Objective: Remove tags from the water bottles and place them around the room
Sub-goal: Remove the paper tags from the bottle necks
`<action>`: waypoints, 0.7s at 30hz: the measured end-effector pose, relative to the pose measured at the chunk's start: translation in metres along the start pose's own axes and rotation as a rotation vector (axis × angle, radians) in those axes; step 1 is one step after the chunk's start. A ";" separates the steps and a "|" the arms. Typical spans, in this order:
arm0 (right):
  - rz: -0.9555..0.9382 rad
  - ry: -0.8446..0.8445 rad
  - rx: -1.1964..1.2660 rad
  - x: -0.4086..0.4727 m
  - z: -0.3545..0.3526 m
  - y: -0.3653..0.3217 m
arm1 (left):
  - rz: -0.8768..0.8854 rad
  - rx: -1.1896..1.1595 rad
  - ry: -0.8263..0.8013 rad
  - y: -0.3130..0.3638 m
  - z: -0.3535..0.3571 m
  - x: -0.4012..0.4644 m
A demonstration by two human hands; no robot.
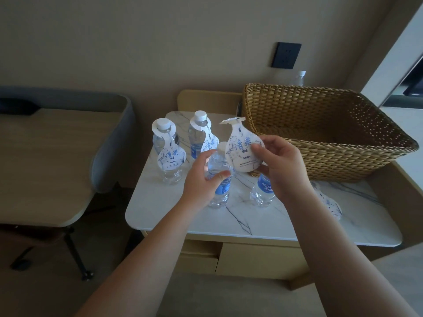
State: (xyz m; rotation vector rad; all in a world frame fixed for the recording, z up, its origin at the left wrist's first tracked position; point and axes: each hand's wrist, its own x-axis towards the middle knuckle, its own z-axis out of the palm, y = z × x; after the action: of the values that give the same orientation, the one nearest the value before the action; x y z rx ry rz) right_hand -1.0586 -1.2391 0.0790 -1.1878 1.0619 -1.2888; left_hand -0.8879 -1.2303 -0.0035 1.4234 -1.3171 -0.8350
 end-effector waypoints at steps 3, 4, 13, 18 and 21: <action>-0.057 0.088 0.021 -0.009 -0.025 -0.005 | 0.010 -0.004 -0.011 0.001 0.006 -0.001; -0.068 0.119 0.036 -0.012 -0.035 -0.006 | 0.012 -0.003 -0.017 0.002 0.009 0.000; 0.074 0.357 0.184 -0.034 -0.136 0.022 | 0.048 0.015 0.061 0.007 0.027 -0.001; 0.218 0.496 0.116 -0.036 -0.190 0.073 | 0.058 0.042 0.084 0.006 0.033 -0.004; 0.295 0.549 0.013 -0.027 -0.210 0.103 | 0.058 0.050 0.100 0.011 0.035 -0.005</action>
State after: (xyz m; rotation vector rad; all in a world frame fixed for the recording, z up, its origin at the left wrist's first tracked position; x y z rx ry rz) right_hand -1.2552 -1.2272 -0.0500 -0.6383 1.5539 -1.4121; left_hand -0.9246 -1.2313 -0.0037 1.4403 -1.3043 -0.6881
